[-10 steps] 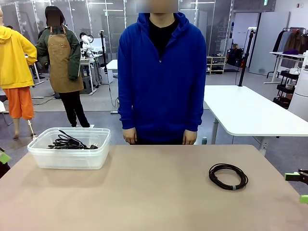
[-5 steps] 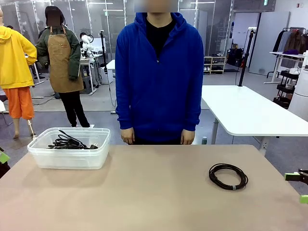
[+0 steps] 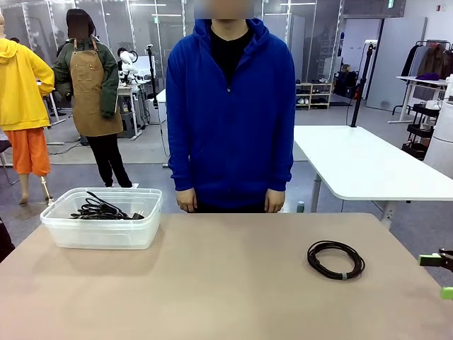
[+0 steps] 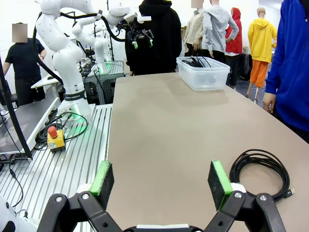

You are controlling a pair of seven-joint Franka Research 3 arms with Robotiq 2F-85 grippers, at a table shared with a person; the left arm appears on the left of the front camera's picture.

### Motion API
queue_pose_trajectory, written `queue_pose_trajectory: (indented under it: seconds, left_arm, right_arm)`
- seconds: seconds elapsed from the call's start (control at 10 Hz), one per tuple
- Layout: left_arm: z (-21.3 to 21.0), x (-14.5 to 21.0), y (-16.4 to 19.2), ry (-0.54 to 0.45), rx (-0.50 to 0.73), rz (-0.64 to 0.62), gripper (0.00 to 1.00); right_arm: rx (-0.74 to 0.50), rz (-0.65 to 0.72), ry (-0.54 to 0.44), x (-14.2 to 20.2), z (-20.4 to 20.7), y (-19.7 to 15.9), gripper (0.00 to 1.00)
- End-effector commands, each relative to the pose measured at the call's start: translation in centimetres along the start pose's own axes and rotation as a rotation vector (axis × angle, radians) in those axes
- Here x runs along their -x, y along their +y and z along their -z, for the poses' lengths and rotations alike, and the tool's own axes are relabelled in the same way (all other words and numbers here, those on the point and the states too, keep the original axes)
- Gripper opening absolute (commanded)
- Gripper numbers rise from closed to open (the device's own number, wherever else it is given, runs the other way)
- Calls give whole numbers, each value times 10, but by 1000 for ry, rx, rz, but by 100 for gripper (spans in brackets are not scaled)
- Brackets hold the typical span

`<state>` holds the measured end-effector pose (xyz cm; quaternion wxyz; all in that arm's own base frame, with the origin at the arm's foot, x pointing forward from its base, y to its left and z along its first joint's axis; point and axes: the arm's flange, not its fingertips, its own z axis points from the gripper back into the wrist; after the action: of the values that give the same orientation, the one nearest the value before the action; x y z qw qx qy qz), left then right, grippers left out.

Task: Organize and store the cables.
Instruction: Place the USB Extension Cable into the Organizing box.

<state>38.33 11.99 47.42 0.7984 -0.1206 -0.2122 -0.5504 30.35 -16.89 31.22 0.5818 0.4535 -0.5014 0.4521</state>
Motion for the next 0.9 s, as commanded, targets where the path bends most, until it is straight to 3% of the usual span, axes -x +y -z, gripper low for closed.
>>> queue_pose_trajectory:
  seconds: [0.0, 0.2, 0.3, 0.4, 0.5, 0.8]
  left_arm:
    - [-4, -19, -5, 14, -14, -8, 100]
    - [-4, -19, -5, 14, -14, -8, 100]
    - [-4, -19, -5, 14, -14, -8, 100]
    - [-4, -19, -5, 14, -14, -8, 100]
    - [-4, -19, -5, 14, -14, -8, 100]
    - [-4, -19, -5, 14, -14, -8, 100]
  right_arm:
    - [10, 21, -7, -5, 1, -2, 100]
    - [0, 0, 0, 0, 0, 0, 100]
    - [-85, -87, 166, -15, 13, 9, 100]
    - [-142, -127, 269, -26, 32, 7, 100]
    - [-155, -139, 361, -38, 53, -1, 100]
    - [-166, -233, 792, -45, 141, -24, 100]
